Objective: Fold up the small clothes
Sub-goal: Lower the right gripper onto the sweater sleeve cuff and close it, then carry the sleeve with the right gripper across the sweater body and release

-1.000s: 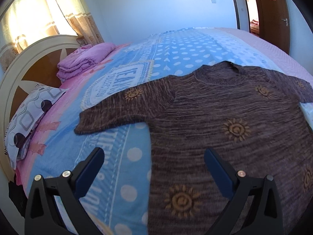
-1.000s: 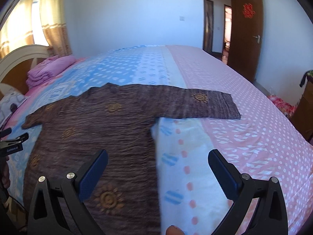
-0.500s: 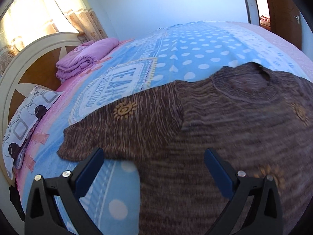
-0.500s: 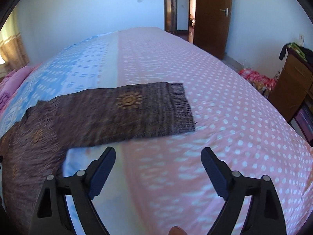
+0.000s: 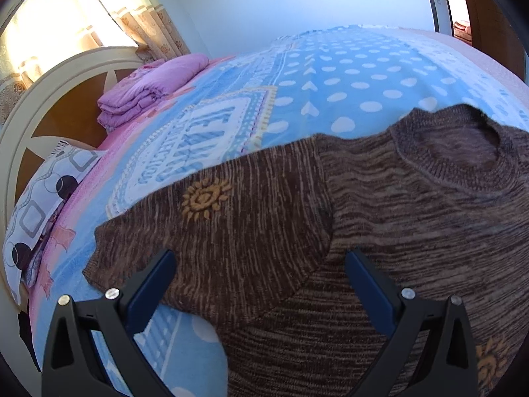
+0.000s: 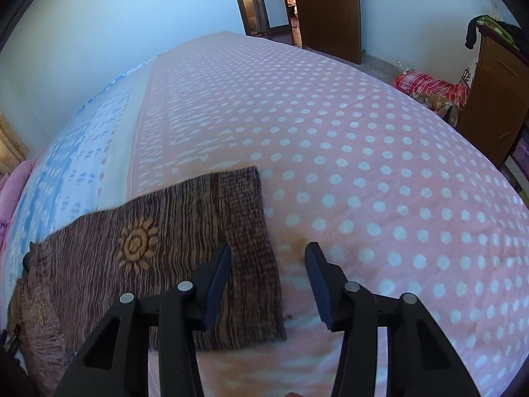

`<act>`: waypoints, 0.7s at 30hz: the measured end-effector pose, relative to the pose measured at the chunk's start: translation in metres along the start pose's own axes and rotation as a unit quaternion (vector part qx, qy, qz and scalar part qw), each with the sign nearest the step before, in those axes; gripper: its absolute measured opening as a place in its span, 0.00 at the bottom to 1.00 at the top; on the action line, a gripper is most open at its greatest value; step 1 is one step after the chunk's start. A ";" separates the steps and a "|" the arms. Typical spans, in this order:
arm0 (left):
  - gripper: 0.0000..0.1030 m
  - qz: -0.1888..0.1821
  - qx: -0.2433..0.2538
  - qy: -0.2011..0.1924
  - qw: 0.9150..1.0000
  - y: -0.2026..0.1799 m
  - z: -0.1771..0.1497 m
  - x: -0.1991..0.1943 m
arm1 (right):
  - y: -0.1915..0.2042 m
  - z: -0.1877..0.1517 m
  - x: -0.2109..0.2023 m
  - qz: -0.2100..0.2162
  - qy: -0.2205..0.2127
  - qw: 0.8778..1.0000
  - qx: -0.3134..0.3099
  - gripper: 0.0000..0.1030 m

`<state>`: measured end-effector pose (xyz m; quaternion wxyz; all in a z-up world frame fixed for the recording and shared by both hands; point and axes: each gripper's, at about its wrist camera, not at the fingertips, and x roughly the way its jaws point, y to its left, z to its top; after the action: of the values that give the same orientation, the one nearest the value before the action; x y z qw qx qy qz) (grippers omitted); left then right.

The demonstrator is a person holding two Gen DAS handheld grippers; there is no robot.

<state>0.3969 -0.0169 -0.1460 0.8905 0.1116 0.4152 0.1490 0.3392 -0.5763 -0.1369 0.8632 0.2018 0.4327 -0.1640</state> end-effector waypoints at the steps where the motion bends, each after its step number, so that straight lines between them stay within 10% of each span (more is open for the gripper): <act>1: 1.00 -0.001 0.001 0.003 1.000 -0.001 -0.001 0.002 | 0.002 0.002 0.002 0.003 -0.002 1.000 -0.001 0.47; 8: 1.00 -0.004 0.003 -0.002 1.000 -0.003 -0.001 -0.001 | 0.021 0.002 0.013 -0.005 0.004 0.999 -0.047 0.10; 21: 1.00 -0.037 -0.018 -0.014 0.999 0.010 0.000 -0.019 | 0.062 0.015 -0.045 0.014 -0.043 0.995 -0.090 0.06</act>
<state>0.3833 -0.0147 -0.1291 0.9029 0.0826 0.4038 0.1221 0.3520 -0.5255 -0.0799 0.8977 0.1224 0.4056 -0.1212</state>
